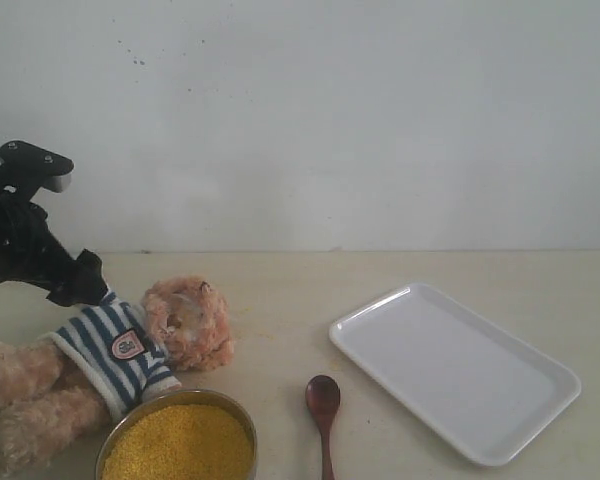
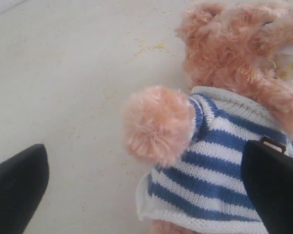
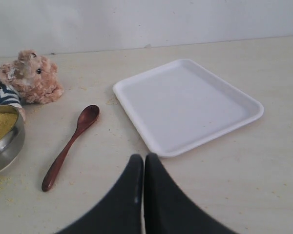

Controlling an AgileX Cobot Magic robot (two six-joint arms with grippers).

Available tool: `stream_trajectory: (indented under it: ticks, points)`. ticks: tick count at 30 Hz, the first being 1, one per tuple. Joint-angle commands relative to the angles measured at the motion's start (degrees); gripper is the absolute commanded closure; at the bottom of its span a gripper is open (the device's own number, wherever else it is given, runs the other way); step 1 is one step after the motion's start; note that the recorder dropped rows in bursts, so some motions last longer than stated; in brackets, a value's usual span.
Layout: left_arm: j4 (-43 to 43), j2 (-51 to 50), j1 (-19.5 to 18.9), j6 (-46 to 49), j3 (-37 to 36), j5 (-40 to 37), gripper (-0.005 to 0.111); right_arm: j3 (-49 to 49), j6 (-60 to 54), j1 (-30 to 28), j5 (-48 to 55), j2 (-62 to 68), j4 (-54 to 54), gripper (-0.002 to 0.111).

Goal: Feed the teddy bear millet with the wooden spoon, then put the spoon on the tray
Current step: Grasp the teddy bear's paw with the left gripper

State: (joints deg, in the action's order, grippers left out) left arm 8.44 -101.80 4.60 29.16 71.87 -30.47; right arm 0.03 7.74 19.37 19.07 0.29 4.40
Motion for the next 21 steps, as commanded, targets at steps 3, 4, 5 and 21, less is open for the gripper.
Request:
stream_trajectory:
  ticks: [3, 4, 5, 21]
  points:
    - [1.1, -1.1, -0.1, 0.1, 0.4, 0.2, -0.003, 0.0, -0.2, -0.1, -0.2, -0.3, -0.1, 0.108]
    - [1.1, -2.0, -0.1, 0.4, 0.4, 0.1, -0.003, 0.0, -0.2, -0.1, -0.2, -0.3, -0.1, 0.108]
    - [1.1, -3.0, -0.1, 0.9, 0.4, 0.2, -0.003, 0.0, -0.2, -0.1, -0.2, -0.3, -0.1, 0.108]
    - [22.2, -20.0, 0.1, 27.3, 0.4, -1.1, 0.02, 0.0, -0.2, -0.1, -0.2, -0.3, -0.1, 0.108]
